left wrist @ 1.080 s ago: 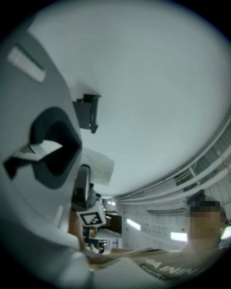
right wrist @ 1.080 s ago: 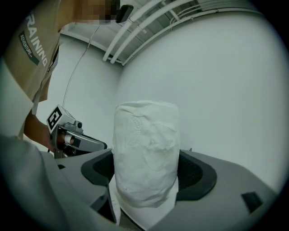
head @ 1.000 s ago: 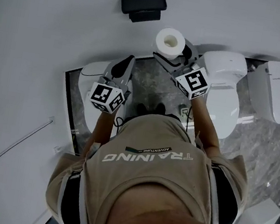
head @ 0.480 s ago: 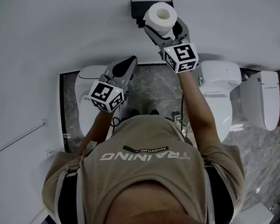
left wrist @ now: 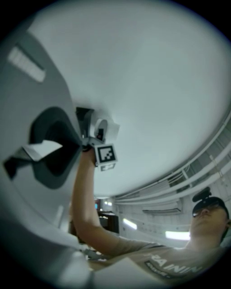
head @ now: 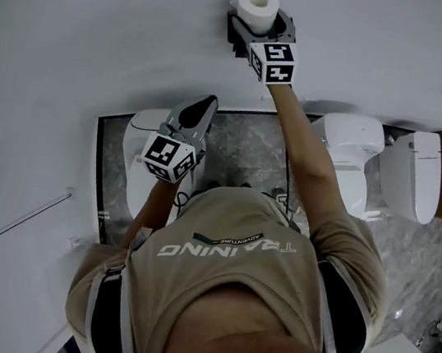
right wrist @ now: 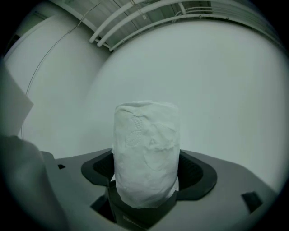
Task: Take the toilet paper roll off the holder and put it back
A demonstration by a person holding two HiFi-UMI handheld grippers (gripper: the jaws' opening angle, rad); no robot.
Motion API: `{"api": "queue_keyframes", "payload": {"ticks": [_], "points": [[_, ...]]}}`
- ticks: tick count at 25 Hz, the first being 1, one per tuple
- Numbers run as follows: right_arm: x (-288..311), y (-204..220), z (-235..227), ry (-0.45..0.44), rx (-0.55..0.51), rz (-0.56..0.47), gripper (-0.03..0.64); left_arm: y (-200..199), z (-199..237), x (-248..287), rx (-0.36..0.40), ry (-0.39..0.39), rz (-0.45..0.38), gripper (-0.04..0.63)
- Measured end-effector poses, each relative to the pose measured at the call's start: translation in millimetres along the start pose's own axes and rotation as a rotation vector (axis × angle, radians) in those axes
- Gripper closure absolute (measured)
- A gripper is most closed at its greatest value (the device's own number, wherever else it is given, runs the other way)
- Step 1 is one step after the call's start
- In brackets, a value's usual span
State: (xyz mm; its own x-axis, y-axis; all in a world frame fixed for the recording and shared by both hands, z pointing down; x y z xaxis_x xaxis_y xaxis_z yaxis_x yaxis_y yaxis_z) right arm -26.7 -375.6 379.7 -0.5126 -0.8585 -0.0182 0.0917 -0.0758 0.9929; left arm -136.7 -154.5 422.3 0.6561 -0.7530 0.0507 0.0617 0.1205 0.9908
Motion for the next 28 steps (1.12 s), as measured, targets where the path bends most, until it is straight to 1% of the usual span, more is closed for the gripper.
{"api": "queue_keyframes", "payload": {"ticks": [3,8,12,15,19,21,23,25,28], "points": [[4.8,1.6,2.3,0.063,-0.02,0.026,0.261,1.3,8.5,-1.4,-0.01,-0.007,-0.004,0.595],[3.7,0.7,2.1,0.157,0.001,0.044,0.261,-1.1,14.0,1.6,-0.014,0.01,-0.006,0.595],[4.0,10.2,1.5,0.234,0.027,0.077,0.261,2.1,20.8,1.9,-0.021,0.022,0.001,0.595],[7.7,15.2,4.3,0.267,-0.006,0.103,0.261,4.9,26.4,2.2,-0.026,0.026,0.007,0.595],[2.7,23.3,3.6,0.31,0.07,0.109,0.261,7.3,27.1,2.0,-0.033,0.033,0.014,0.595],[2.8,26.8,3.0,0.329,0.06,0.119,0.261,7.3,26.6,2.6,-0.035,0.042,0.016,0.595],[6.1,28.5,2.1,0.348,0.065,0.151,0.261,8.1,27.8,2.0,-0.039,0.048,0.021,0.595],[11.7,30.1,-1.5,0.383,0.081,0.207,0.261,9.9,30.0,2.4,-0.046,0.051,0.026,0.595],[15.5,32.5,-4.6,0.409,0.042,0.27,0.261,11.8,29.4,5.5,-0.055,0.056,0.022,0.595]]}}
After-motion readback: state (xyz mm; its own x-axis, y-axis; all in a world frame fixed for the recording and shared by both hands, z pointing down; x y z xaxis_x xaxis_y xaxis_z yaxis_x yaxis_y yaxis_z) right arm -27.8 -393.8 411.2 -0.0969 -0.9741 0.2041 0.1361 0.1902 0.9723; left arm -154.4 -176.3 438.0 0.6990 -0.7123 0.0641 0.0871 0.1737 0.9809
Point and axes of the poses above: the fingertips, and each gripper's own axes: x forward along the fingers, z to its left, y out of its underside, the point moved 4 cm from there along -x, backward along the fingers
